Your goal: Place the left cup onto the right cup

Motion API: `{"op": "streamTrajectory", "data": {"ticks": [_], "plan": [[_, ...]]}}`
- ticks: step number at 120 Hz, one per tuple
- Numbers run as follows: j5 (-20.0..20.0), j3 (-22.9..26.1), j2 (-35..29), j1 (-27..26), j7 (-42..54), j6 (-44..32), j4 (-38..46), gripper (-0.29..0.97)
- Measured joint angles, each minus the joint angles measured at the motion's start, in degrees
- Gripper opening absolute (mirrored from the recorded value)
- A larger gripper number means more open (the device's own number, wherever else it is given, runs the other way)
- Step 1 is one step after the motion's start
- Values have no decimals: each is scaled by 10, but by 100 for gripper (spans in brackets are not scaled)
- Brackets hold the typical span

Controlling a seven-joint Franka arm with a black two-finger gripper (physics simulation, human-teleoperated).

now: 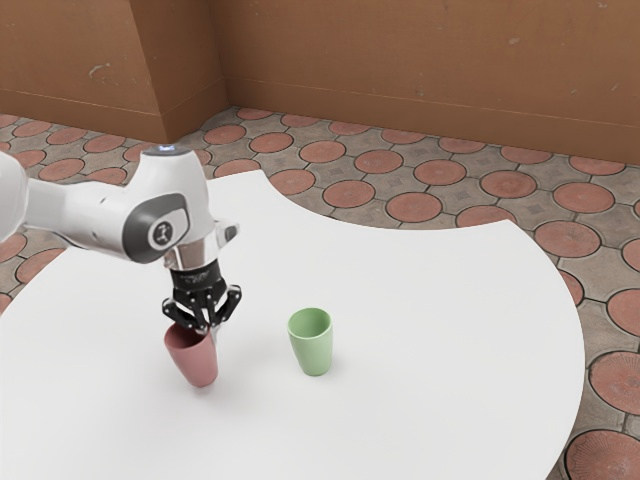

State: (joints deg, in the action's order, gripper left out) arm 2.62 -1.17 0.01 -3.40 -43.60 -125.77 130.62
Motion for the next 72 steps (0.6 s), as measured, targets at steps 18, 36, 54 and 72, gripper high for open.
{"op": "streamTrajectory", "data": {"ticks": [18, 36, 54, 72], "plan": [[-1, -1, -14, -1, 0, 12, -2, -11], [-3, -1, -25, -1, 1, 25, -5, -11], [-3, 0, -34, 0, 2, 43, -17, -11], [-4, 3, -40, 0, 4, 63, -32, -11]]}}
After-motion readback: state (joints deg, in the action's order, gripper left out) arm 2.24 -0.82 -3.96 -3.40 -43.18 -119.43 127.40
